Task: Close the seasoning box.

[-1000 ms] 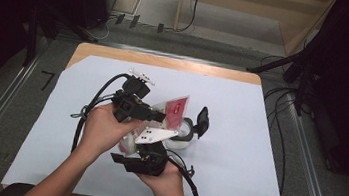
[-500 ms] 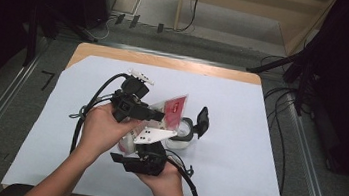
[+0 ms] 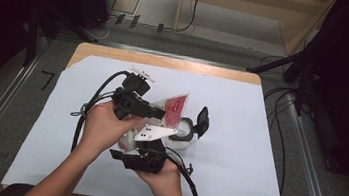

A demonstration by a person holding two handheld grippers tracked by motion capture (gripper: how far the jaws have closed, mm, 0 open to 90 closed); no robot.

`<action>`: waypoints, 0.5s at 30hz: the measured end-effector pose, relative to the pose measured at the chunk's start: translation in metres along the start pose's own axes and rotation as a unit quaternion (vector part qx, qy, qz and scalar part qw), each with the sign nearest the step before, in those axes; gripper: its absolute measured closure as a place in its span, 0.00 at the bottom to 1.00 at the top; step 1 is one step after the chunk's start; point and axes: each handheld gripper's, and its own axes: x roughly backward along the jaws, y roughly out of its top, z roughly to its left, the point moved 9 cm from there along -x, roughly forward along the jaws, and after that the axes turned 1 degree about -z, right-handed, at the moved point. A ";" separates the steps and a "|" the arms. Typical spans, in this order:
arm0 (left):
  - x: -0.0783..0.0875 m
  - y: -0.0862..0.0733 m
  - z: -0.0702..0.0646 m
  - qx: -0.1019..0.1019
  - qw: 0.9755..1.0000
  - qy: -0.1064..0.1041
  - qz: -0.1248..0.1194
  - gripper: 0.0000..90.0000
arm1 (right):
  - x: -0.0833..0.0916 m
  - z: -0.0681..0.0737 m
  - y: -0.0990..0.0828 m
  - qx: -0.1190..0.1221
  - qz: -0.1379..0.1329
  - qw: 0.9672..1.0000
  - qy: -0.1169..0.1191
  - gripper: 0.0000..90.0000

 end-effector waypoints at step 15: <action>0.000 0.000 -0.001 -0.008 1.000 0.006 0.000 0.87 | 0.000 0.000 -0.001 0.003 0.004 1.000 0.001 0.70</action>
